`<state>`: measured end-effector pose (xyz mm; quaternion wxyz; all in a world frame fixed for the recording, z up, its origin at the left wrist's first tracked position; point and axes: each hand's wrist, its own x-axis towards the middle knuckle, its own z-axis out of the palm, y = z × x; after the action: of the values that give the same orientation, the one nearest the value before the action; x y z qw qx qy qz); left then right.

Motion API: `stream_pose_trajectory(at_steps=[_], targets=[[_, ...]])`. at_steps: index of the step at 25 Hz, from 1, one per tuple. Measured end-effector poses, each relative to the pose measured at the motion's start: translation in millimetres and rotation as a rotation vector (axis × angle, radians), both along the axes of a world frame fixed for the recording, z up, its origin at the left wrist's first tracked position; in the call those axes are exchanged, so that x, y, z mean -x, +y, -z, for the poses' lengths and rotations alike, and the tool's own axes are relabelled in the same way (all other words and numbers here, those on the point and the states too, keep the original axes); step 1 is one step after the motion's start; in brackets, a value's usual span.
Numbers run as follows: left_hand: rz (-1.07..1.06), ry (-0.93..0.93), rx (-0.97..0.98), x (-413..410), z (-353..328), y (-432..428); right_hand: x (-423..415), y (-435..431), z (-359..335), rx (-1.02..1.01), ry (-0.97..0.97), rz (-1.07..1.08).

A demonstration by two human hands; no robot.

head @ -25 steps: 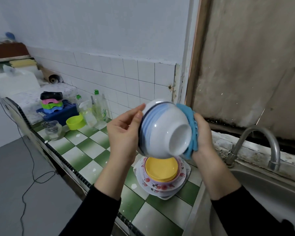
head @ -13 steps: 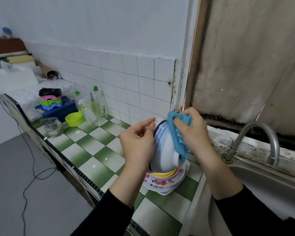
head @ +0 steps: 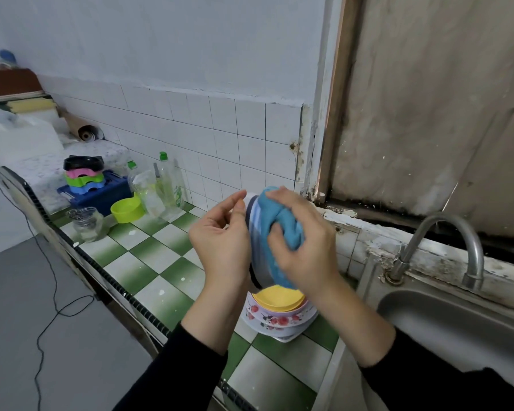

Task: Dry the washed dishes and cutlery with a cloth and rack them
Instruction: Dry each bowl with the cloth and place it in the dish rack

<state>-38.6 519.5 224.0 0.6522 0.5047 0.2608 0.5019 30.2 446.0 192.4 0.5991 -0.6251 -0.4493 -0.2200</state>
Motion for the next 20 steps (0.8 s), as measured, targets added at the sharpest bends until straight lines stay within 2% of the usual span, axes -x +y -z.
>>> stream_pose_trajectory(at_steps=[3,4,6,10,13,16,18,20], targets=[[-0.001,-0.079,0.097,-0.3,-3.1,4.4,8.1,1.4,40.4,-0.074,-0.449,0.102],[-0.001,-0.102,0.144,-0.3,-4.6,5.3,5.7,3.2,53.1,-0.079,-0.531,0.157],[0.006,-0.134,0.253,-0.2,-7.6,7.8,4.6,5.0,73.1,-0.125,-0.549,0.226],[0.057,-0.214,0.459,1.0,-10.2,12.9,11.1,3.4,73.5,-0.355,-0.234,0.12],[0.119,-0.235,0.517,2.0,-6.5,20.9,17.5,0.7,48.2,-0.469,-0.014,-0.011],[0.188,-0.247,0.479,4.2,-4.2,28.2,18.7,-2.6,28.1,-0.556,0.272,-0.158],[0.222,-0.273,0.392,8.9,-5.5,29.8,14.9,-5.3,16.7,-0.617,0.547,-0.249],[0.234,-0.282,0.268,14.2,-7.6,28.4,4.8,-7.3,5.0,-0.596,0.774,-0.267]])
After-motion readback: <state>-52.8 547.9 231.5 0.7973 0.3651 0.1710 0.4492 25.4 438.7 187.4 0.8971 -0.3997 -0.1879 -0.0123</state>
